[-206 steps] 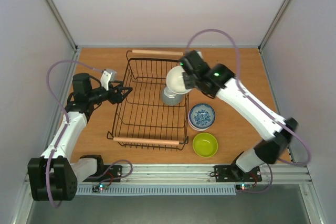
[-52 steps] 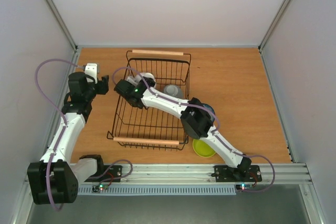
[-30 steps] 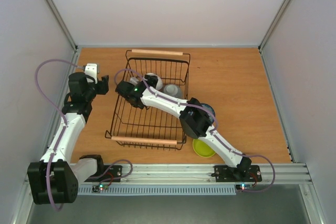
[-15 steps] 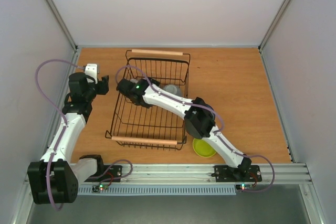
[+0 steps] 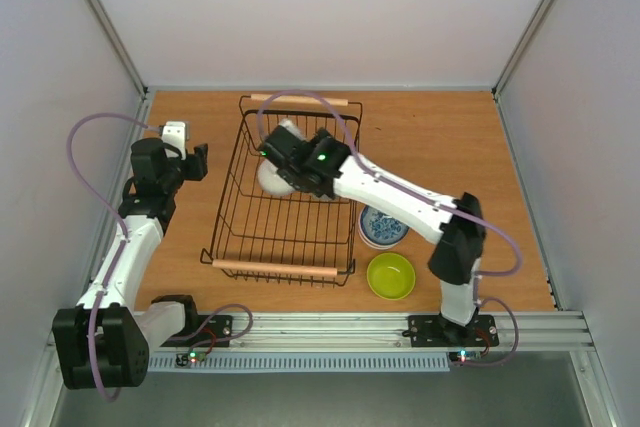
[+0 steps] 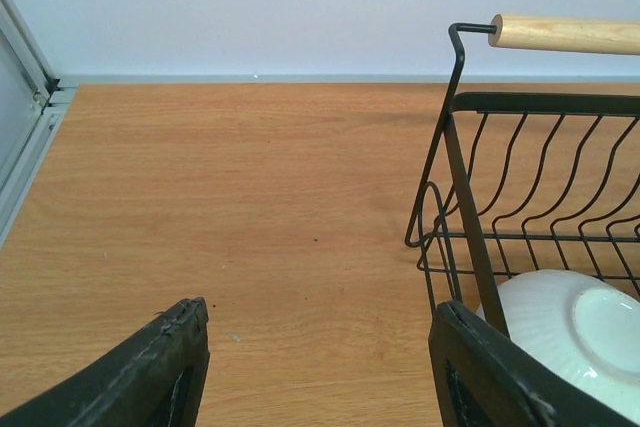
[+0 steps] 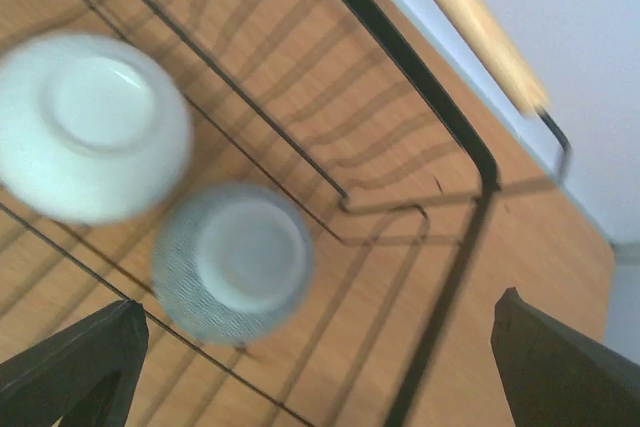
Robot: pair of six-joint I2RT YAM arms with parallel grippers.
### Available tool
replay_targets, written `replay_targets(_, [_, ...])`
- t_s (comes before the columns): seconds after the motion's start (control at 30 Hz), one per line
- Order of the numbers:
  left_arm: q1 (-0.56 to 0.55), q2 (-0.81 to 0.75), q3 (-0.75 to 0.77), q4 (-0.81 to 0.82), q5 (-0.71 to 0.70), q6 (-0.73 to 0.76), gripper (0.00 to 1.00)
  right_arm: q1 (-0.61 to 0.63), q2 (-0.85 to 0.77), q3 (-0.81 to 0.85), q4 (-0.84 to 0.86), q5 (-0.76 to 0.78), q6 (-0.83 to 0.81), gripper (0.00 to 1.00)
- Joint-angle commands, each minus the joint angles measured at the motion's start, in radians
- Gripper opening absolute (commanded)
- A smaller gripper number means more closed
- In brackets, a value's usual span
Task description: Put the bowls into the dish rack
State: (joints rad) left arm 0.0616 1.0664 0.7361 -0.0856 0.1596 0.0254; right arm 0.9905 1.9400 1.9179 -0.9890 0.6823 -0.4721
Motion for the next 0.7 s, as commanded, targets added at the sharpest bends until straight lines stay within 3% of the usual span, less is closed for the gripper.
replay_targets(0.0, [0.001,-0.002,-0.007,0.050,0.015,-0.009,0.62,-0.094,-0.227,-0.191,0.027,0.056,0.252,0.92])
replay_targets(0.1, [0.002,-0.002,-0.006,0.048,0.019,-0.010,0.62,-0.175,-0.391,-0.321,-0.028,0.058,0.391,0.85])
replay_targets(0.3, [0.003,0.008,-0.001,0.045,0.037,-0.011,0.62,-0.277,-0.647,-0.546,-0.142,-0.019,0.511,0.77])
replay_targets(0.47, [0.003,0.012,-0.001,0.046,0.051,-0.010,0.62,-0.289,-0.771,-0.746,-0.118,-0.150,0.542,0.67])
replay_targets(0.67, [0.003,0.016,-0.003,0.045,0.081,-0.010,0.62,-0.295,-0.821,-0.929,-0.027,-0.253,0.583,0.61])
